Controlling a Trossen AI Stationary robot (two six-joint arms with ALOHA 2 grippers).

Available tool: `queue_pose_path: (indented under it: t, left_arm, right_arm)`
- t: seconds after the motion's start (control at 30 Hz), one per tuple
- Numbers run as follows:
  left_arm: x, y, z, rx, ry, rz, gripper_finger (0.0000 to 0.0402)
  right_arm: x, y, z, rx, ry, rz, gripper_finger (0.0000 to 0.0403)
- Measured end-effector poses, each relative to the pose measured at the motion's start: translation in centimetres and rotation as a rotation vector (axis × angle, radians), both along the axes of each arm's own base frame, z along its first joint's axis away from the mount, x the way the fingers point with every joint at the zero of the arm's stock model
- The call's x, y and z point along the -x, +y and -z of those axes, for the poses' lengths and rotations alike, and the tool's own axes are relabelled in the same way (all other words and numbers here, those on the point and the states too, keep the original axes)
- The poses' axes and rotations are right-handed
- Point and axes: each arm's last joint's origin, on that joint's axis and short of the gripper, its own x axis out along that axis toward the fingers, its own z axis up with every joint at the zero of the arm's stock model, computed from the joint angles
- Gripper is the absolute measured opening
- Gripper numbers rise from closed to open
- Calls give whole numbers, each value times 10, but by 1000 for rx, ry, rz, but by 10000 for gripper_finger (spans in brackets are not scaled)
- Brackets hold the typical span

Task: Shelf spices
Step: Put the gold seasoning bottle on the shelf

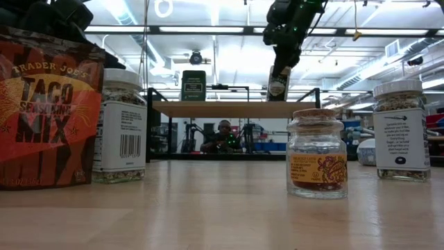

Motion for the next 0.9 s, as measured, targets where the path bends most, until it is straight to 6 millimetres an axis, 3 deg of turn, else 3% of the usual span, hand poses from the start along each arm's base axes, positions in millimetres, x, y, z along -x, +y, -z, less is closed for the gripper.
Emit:
queue_pose_path:
  t: [0.9]
  left_arm:
    - [0,0,0,-20,4,0,204]
  right_arm:
    - [-1,1,-1,-12,-24,39,319]
